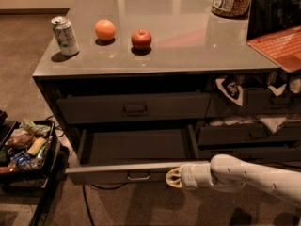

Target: Close middle drawer

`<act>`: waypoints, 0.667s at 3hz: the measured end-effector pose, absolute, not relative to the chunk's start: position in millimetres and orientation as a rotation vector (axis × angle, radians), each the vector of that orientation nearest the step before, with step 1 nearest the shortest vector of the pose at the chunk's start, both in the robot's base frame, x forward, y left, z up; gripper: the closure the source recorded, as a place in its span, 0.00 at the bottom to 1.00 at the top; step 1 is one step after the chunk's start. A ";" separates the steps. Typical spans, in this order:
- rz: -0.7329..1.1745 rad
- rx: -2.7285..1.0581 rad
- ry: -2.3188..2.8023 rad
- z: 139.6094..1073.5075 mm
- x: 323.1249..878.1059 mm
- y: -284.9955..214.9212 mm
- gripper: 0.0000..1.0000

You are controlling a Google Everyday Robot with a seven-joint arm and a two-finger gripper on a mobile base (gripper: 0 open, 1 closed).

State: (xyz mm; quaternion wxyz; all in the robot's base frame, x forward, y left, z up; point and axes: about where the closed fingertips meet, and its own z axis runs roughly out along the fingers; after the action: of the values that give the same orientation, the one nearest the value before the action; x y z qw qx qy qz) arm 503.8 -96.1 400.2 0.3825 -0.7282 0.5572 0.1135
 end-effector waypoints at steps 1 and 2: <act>0.252 -1.849 1.466 392.7 518.9 -107.7 1.00; 0.254 -1.839 1.484 384.6 537.2 -115.5 1.00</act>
Offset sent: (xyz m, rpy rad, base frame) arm 0.0598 -0.0334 -0.0222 -0.0250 0.0152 -0.0741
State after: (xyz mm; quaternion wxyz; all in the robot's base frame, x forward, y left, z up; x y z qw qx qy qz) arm 537.2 -115.5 384.6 0.3732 -0.7178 0.5794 0.0991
